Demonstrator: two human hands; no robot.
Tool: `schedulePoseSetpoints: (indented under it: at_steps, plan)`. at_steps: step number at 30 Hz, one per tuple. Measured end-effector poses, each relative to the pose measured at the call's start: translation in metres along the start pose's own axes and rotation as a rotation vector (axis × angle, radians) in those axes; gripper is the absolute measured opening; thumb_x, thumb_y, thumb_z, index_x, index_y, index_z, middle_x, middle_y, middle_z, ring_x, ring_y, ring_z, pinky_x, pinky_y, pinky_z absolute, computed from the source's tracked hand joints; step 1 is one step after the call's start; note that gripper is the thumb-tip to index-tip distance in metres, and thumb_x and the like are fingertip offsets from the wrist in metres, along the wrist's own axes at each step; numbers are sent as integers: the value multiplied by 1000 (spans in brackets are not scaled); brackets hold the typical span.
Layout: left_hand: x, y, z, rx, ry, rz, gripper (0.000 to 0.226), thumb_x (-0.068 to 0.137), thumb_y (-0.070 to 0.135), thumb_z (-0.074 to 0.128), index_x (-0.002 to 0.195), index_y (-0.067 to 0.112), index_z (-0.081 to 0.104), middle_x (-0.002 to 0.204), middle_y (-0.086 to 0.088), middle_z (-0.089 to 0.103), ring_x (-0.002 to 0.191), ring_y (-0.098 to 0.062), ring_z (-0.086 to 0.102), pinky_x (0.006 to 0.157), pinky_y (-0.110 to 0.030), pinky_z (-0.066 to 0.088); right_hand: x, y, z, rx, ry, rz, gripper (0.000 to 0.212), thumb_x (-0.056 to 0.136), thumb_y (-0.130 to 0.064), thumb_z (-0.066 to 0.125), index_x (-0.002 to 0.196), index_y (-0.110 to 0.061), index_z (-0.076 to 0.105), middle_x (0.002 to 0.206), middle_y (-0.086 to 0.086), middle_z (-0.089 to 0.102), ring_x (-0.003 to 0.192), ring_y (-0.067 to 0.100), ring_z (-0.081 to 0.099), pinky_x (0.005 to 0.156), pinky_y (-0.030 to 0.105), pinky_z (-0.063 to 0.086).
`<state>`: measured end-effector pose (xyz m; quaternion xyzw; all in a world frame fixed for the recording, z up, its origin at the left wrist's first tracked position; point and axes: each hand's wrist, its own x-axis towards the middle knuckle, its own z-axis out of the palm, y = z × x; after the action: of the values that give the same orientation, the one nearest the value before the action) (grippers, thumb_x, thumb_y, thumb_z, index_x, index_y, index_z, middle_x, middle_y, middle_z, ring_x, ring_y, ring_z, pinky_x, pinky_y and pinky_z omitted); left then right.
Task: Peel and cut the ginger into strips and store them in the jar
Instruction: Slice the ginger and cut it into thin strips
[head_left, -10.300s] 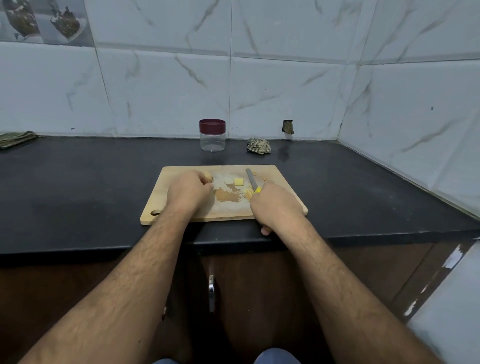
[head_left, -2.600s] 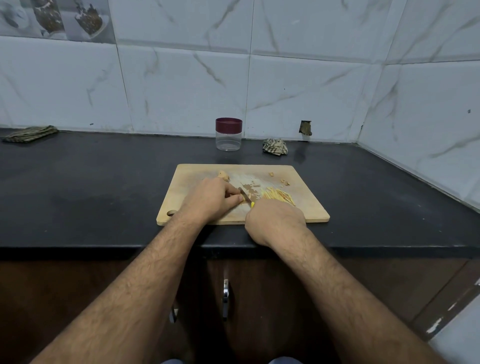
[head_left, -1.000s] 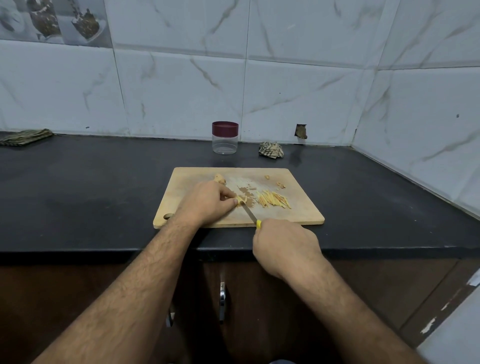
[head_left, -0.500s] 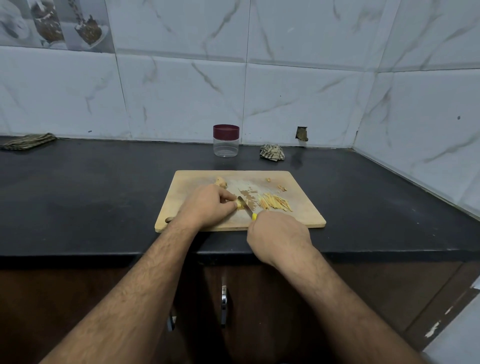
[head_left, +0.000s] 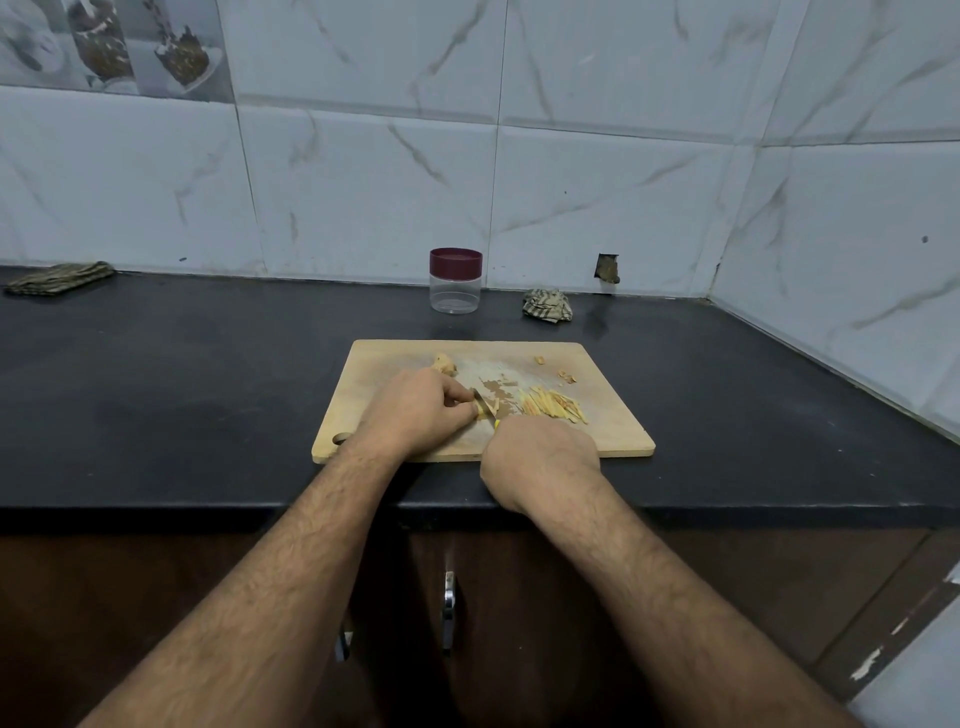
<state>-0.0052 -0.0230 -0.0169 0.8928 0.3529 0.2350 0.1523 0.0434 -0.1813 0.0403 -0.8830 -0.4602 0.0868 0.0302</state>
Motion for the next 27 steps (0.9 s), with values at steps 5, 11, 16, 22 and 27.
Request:
schedulePoseSetpoints:
  at_steps: [5,11,16,22,27]
  plan:
    - [-3,3,-2,8,13,10,27,89,40,65,112,30,75,102,9,74,79,-8,56,69,-23,38,-10,10,6,-36,-36,18,30,95,-15,51,124,-16,58,120,6,61,99,24,56,75,34,42]
    - [-3,3,-3,-6,12,11,25,89,39,65,111,31,75,95,8,74,63,-2,47,65,-24,36,-23,24,9,8,12,0,24,101,-20,44,120,-16,58,104,3,59,89,22,53,73,35,45]
    - [-3,2,-2,-11,4,3,25,88,39,65,110,31,76,103,11,74,81,-6,58,70,-24,41,-20,20,3,65,35,-1,22,99,-19,44,117,-15,57,102,4,56,89,23,52,74,34,45]
    - [-3,1,-1,-4,4,-5,26,87,39,65,109,29,76,103,10,74,79,-7,57,70,-23,40,-7,10,1,62,33,3,28,97,-16,44,122,-15,57,113,5,59,90,23,49,74,34,42]
    - [-2,1,-1,3,2,-9,27,87,39,65,110,28,76,111,13,72,98,-9,63,74,-22,42,-1,5,2,40,21,16,29,97,-18,45,124,-15,56,117,6,61,91,23,50,75,35,42]
